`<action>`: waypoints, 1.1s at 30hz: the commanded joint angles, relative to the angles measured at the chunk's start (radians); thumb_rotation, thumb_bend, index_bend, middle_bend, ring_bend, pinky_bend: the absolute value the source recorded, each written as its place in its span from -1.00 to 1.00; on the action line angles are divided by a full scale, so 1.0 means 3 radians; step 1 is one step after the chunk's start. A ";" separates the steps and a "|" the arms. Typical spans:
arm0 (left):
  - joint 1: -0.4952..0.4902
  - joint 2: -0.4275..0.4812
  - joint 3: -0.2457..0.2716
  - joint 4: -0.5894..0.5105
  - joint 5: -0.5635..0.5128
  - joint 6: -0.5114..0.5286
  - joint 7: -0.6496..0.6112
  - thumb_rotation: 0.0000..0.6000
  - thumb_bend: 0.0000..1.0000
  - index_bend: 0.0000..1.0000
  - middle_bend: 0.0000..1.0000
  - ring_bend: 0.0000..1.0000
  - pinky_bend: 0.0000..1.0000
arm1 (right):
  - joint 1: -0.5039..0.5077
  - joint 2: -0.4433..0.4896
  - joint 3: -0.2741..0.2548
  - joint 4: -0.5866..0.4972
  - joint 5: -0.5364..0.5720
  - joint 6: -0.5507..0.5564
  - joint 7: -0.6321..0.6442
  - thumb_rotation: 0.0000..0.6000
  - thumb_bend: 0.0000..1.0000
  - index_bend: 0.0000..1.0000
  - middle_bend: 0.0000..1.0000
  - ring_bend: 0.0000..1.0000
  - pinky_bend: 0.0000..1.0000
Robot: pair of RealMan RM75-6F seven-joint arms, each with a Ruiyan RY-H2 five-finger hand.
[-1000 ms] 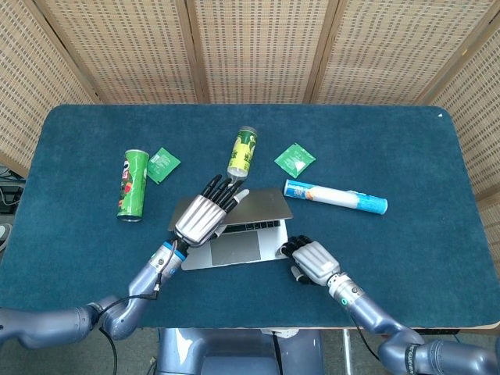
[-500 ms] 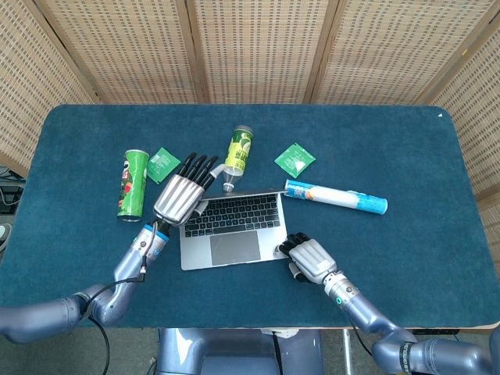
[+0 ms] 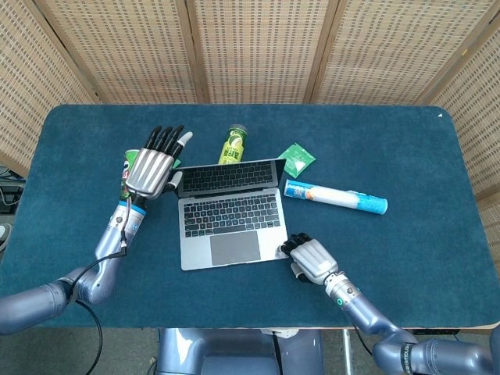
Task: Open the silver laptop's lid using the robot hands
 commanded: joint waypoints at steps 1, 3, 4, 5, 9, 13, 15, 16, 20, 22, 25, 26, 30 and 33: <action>-0.0049 0.0014 0.0014 0.0117 -0.0069 -0.0070 0.0035 1.00 -0.13 -1.00 -1.00 -1.00 -1.00 | 0.0011 -0.0008 -0.0015 -0.0008 0.0002 0.0010 -0.0033 1.00 0.58 -0.47 -0.33 -0.65 -0.59; -0.0079 0.0006 0.0027 0.0184 -0.0106 -0.0102 0.0060 1.00 -0.13 -1.00 -1.00 -1.00 -1.00 | 0.0019 -0.0016 -0.0022 -0.0011 0.0006 0.0025 -0.0071 1.00 0.58 -0.47 -0.33 -0.65 -0.59; -0.0091 0.0003 0.0028 0.0208 -0.0114 -0.0112 0.0055 1.00 -0.13 -1.00 -1.00 -1.00 -1.00 | 0.0023 -0.0018 -0.0023 -0.0014 0.0011 0.0031 -0.0087 1.00 0.58 -0.47 -0.33 -0.65 -0.59; -0.0100 0.0000 0.0034 0.0231 -0.0114 -0.0117 0.0050 1.00 -0.13 -1.00 -1.00 -1.00 -1.00 | 0.0026 -0.0019 -0.0024 -0.0019 0.0019 0.0038 -0.0102 1.00 0.58 -0.47 -0.33 -0.65 -0.59; -0.0149 -0.0035 0.0082 0.0393 -0.0032 -0.0134 -0.0007 1.00 -0.13 -1.00 -1.00 -1.00 -1.00 | 0.0043 -0.0012 -0.0024 -0.0041 0.0072 0.0052 -0.0172 1.00 0.58 -0.47 -0.33 -0.65 -0.59; -0.0183 -0.0096 0.0094 0.0538 0.0012 -0.0155 -0.0151 1.00 -0.13 -1.00 -1.00 -1.00 -1.00 | 0.0058 -0.0009 -0.0019 -0.0063 0.0145 0.0059 -0.0225 1.00 0.58 -0.47 -0.33 -0.65 -0.59; -0.0197 -0.0114 0.0098 0.0581 0.0023 -0.0159 -0.0179 1.00 -0.13 -1.00 -1.00 -1.00 -1.00 | 0.0064 -0.0009 -0.0021 -0.0073 0.0165 0.0063 -0.0242 1.00 0.58 -0.47 -0.33 -0.65 -0.59; -0.0203 -0.0120 0.0103 0.0596 0.0029 -0.0161 -0.0187 1.00 -0.13 -1.00 -1.00 -1.00 -1.00 | 0.0066 -0.0007 -0.0024 -0.0077 0.0170 0.0065 -0.0252 1.00 0.58 -0.47 -0.33 -0.65 -0.59; -0.0214 -0.0128 0.0136 0.0647 0.0075 -0.0159 -0.0222 1.00 -0.13 -1.00 -1.00 -1.00 -1.00 | 0.0070 -0.0006 -0.0026 -0.0113 0.0187 0.0093 -0.0282 1.00 0.58 -0.47 -0.33 -0.65 -0.59; -0.0209 -0.0124 0.0173 0.0683 0.0153 -0.0137 -0.0288 1.00 -0.13 -1.00 -1.00 -1.00 -1.00 | 0.0070 -0.0004 -0.0030 -0.0135 0.0186 0.0116 -0.0290 1.00 0.56 -0.47 -0.33 -0.65 -0.59; -0.0178 -0.0089 0.0198 0.0672 0.0271 -0.0071 -0.0464 1.00 -0.13 -1.00 -1.00 -1.00 -1.00 | 0.0064 -0.0011 -0.0026 -0.0154 0.0160 0.0164 -0.0286 1.00 0.53 -0.47 -0.33 -0.65 -0.59; -0.0166 -0.0065 0.0210 0.0656 0.0320 -0.0047 -0.0523 1.00 -0.13 -1.00 -1.00 -1.00 -1.00 | 0.0062 -0.0012 -0.0023 -0.0160 0.0147 0.0177 -0.0275 1.00 0.53 -0.47 -0.33 -0.65 -0.59; -0.0116 0.0105 0.0270 0.0493 0.0551 0.0091 -0.0659 1.00 -0.13 -1.00 -1.00 -1.00 -1.00 | 0.0052 0.0017 0.0010 -0.0199 0.0035 0.0266 -0.0186 1.00 0.53 -0.47 -0.33 -0.65 -0.59; -0.0073 0.0253 0.0294 0.0298 0.0675 0.0195 -0.0686 1.00 -0.13 -1.00 -1.00 -1.00 -1.00 | 0.0039 0.0053 0.0048 -0.0237 -0.0072 0.0340 -0.0066 1.00 0.53 -0.47 -0.33 -0.65 -0.58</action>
